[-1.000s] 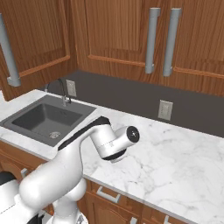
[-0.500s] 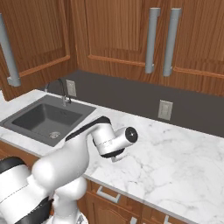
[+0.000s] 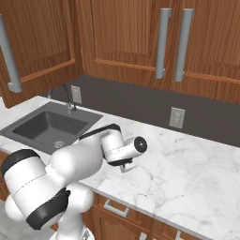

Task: Pick up the bowls on the counter and stack them on top of one another in the open cabinet. Place the smaller bowl on top of the larger bowl.

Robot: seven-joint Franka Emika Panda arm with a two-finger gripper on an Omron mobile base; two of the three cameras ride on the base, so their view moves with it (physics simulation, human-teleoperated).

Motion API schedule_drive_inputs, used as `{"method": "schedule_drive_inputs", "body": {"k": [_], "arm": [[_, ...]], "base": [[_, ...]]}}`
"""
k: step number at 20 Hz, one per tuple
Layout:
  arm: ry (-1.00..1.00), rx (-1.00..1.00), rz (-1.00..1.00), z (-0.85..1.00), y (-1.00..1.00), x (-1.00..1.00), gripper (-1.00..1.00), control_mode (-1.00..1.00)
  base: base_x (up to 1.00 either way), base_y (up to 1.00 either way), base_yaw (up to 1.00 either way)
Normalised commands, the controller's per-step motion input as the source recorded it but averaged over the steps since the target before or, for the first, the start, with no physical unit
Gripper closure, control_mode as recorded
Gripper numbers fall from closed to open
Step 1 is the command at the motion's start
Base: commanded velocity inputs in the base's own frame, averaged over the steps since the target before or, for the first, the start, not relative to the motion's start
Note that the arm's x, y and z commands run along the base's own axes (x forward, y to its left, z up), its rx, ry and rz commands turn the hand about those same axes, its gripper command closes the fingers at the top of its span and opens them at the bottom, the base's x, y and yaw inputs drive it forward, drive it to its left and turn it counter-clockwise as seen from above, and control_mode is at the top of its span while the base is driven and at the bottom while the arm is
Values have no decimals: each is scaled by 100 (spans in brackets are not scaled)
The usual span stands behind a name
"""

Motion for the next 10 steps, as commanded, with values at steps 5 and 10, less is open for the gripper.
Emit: {"method": "schedule_drive_inputs", "body": {"k": [5, 10], "arm": [[0, -1, 0, -23, -3, 25, -100, -100], [0, -1, 0, -23, -3, 25, -100, -100]], "base": [[0, 0, 0], [0, 0, 0]]}}
